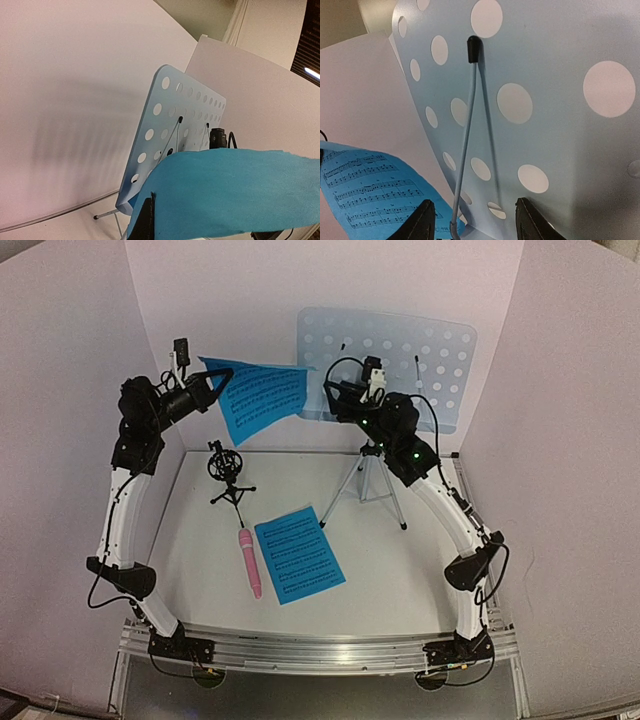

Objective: Set up the instrument practice props

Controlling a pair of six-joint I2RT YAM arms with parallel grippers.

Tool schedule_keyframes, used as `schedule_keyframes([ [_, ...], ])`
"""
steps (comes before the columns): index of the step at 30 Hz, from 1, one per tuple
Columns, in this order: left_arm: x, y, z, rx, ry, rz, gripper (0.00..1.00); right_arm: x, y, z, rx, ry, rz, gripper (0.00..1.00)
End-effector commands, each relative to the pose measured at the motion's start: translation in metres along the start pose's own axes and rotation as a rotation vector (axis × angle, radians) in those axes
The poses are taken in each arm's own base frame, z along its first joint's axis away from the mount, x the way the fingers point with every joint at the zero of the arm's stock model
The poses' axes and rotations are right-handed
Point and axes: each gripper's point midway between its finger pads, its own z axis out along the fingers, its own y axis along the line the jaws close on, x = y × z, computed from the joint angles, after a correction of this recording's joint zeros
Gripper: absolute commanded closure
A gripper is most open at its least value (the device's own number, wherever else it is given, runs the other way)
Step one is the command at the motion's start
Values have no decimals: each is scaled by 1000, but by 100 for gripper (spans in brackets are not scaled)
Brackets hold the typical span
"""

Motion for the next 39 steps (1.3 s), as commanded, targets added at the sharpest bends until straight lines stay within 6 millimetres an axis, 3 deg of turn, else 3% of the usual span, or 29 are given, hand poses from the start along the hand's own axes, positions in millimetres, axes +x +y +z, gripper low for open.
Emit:
schedule_keyframes([
  [1,-34,22,-22,-122,-97,-37,100,-37,12,-4,-36,-130,45,54],
  [6,-38,66,-47,-281,-109,-198,100,-36,9,1,-31,-153,69,67],
  [15,3,113,-69,-470,-27,-479,100,-35,10,3,-43,-167,82,79],
  [23,-11,104,-59,-376,-49,-401,100,-33,9,5,-40,-172,68,89],
  [29,3,108,-55,-361,-11,-426,100,-31,6,7,-33,-174,70,93],
  [31,4,108,-55,-351,-6,-417,100,-29,6,8,-33,-173,70,93],
  [34,4,108,-53,-343,2,-386,100,-28,4,10,-25,-176,73,80],
  [39,4,101,-48,-293,24,-307,100,-22,3,17,-36,-174,77,78],
])
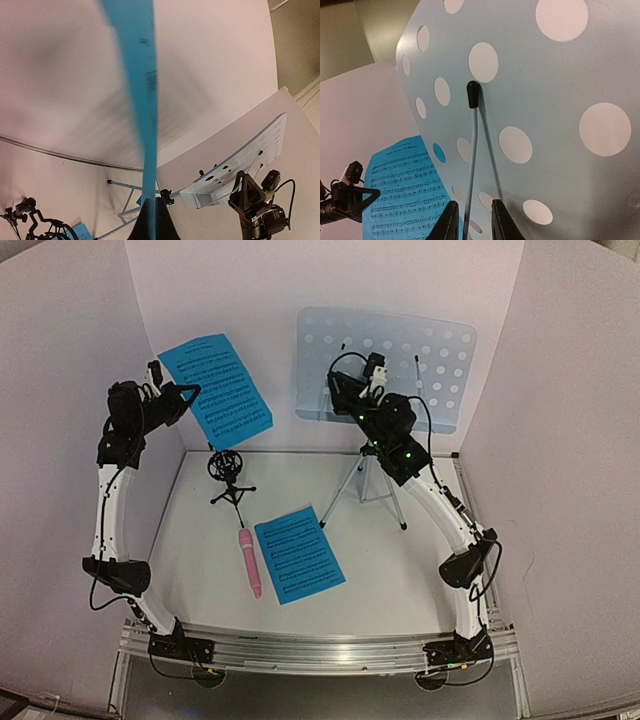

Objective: Set up the instrument practice props

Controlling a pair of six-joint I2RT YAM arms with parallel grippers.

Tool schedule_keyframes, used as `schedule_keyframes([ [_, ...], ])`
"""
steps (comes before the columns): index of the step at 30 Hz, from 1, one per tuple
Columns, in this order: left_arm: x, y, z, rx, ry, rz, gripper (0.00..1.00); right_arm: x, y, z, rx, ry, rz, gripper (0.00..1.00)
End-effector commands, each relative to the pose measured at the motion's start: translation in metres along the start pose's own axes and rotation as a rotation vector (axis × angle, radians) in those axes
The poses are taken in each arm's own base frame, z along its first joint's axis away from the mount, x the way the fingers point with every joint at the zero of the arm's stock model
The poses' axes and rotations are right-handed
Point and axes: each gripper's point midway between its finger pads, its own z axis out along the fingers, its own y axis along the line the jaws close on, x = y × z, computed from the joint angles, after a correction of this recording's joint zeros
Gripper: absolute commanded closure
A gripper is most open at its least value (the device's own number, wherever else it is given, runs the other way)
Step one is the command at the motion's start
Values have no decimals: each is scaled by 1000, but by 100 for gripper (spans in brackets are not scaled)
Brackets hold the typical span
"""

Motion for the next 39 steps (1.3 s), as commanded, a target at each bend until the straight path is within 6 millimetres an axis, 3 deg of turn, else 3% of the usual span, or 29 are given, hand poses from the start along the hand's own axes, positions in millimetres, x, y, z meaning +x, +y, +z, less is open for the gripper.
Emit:
schedule_keyframes([
  [1,-4,-25,-4,97,-8,146,100,-2,1,8,-13,-43,11,79],
  [7,-8,-28,-5,90,-29,360,100,-1,2,8,-24,-41,20,100],
  [19,-10,-27,1,-3,-76,919,100,-14,30,-3,-164,-88,-35,100],
  [25,-18,-60,-14,56,-140,990,100,-18,38,-6,-210,-117,-88,100],
  [36,-6,-112,-32,154,-177,1069,100,-19,52,-13,-303,-168,-153,100],
  [39,6,-124,-34,180,-170,1135,100,-18,52,-13,-306,-173,-158,100],
])
